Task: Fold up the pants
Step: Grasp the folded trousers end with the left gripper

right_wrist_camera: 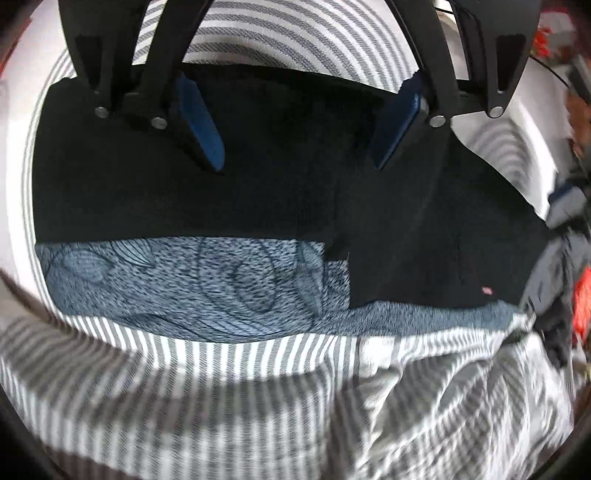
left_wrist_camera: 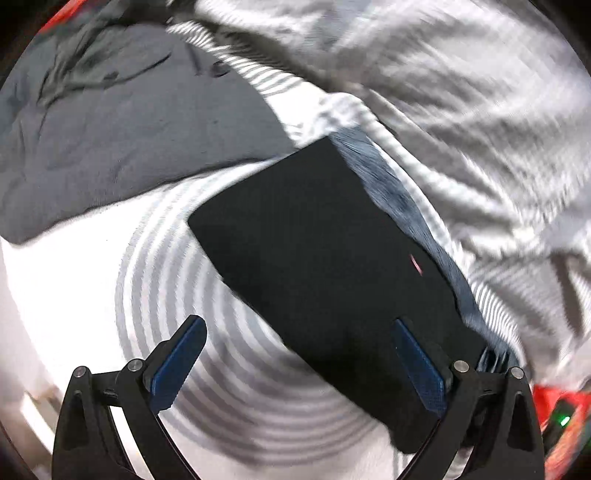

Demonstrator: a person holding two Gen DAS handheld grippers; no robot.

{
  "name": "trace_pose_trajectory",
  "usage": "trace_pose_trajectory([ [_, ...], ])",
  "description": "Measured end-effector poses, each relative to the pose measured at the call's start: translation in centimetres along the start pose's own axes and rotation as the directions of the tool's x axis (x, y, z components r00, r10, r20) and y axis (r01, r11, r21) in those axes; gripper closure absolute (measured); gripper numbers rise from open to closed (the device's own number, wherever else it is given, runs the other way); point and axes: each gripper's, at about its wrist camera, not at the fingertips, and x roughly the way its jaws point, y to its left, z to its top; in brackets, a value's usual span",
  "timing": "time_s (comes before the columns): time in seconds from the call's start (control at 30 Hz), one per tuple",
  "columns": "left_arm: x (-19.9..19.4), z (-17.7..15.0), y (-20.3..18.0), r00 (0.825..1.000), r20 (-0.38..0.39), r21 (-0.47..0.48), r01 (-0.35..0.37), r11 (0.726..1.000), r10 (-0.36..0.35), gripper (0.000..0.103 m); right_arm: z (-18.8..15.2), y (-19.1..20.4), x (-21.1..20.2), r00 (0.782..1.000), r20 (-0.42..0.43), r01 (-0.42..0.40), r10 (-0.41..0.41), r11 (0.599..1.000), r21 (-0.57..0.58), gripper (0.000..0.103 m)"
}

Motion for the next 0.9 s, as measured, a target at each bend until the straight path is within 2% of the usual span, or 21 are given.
trace_pose_trajectory([
  [0.17, 1.8, 1.2, 2.7, 0.994, -0.024, -0.085, 0.1, 0.991, -0.103, 0.003, 0.4, 0.6, 0.7, 0.999, -0.012, 0.035, -0.035, 0.999, -0.023, 0.013],
  [0.23, 2.4, 1.4, 3.0, 0.991, -0.029, -0.087, 0.126, 0.988, -0.129, 0.003, 0.6, 0.5, 0.9, 0.999, -0.015, 0.036, -0.036, 0.999, -0.021, 0.013],
  [0.3, 2.7, 1.4, 3.0, 0.988, -0.034, -0.082, 0.148, 0.986, -0.151, 0.01, 0.7, 0.4, 0.9, 0.999, -0.019, 0.036, -0.036, 0.999, -0.021, 0.013],
  [0.37, 3.2, 1.4, 2.6, 0.985, -0.041, -0.074, 0.166, 0.983, -0.17, 0.01, 0.7, 0.4, 1.0, 0.999, -0.022, 0.04, -0.04, 0.999, -0.022, 0.013],
  [0.5, 4.0, 1.9, 2.1, 0.982, -0.036, -0.07, 0.183, 0.981, -0.186, 0.01, 0.6, 0.5, 1.0, 0.999, -0.02, 0.044, -0.045, 0.999, -0.019, 0.013],
  [0.63, 4.4, 2.2, 1.5, 0.986, -0.033, -0.079, 0.158, 0.984, -0.161, 0.01, 0.5, 0.5, 1.0, 0.999, -0.015, 0.043, -0.044, 0.999, -0.021, 0.013],
  [0.67, 4.4, 2.2, 1.3, 0.989, -0.028, -0.075, 0.142, 0.987, -0.144, 0.014, 0.5, 0.5, 1.0, 0.999, -0.015, 0.043, -0.044, 0.999, -0.024, 0.013],
  [0.7, 4.2, 2.1, 1.0, 0.993, -0.018, -0.065, 0.117, 0.991, -0.119, 0.033, 0.5, 0.5, 0.9, 0.999, -0.017, 0.043, -0.043, 0.999, -0.027, 0.013],
  [0.77, 4.0, 2.0, 0.3, 0.999, -0.002, -0.016, 0.048, 0.999, -0.048, 0.051, 0.8, 0.6, 0.7, 0.999, -0.025, 0.038, -0.039, 0.999, -0.027, 0.013],
  [0.8, 3.7, 1.9, 0.0, 0.999, 0.012, 0.0, 0.039, 0.999, -0.039, 0.056, 1.0, 0.5, 0.5, 0.999, -0.03, 0.036, -0.036, 0.999, -0.021, 0.016],
  [0.9, 2.7, 1.3, -2.2, 0.997, 0.078, 0.132, -0.029, 0.991, 0.019, 0.066, 2.0, 0.5, -0.6, 0.998, -0.043, -0.036, 0.037, 0.999, 0.015, 0.035],
])
